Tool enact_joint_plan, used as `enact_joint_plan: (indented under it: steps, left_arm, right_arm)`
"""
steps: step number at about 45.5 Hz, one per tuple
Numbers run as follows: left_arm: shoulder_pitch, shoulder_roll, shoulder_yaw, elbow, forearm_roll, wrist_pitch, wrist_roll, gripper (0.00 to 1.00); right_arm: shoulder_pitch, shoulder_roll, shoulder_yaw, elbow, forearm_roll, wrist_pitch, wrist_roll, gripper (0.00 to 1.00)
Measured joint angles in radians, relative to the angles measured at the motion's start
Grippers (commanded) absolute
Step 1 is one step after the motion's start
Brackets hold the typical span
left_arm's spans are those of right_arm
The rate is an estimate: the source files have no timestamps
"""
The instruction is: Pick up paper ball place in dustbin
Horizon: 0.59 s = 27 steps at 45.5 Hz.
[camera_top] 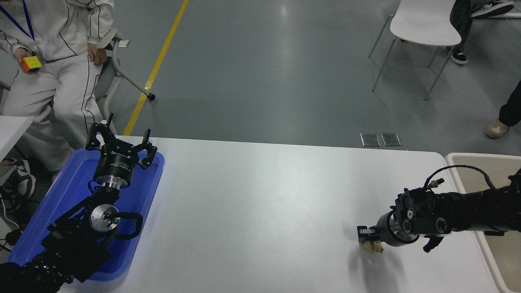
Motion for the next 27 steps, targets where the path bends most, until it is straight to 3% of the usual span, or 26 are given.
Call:
enact_joint_plan:
  steps: [27]
  left_arm:
    - [0.0, 0.0, 0.0, 0.0, 0.0, 0.0, 0.0, 1.0]
  right_arm:
    - [0.153, -0.058, -0.047, 0.06, 0.042, 0.27, 0.0, 0.0]
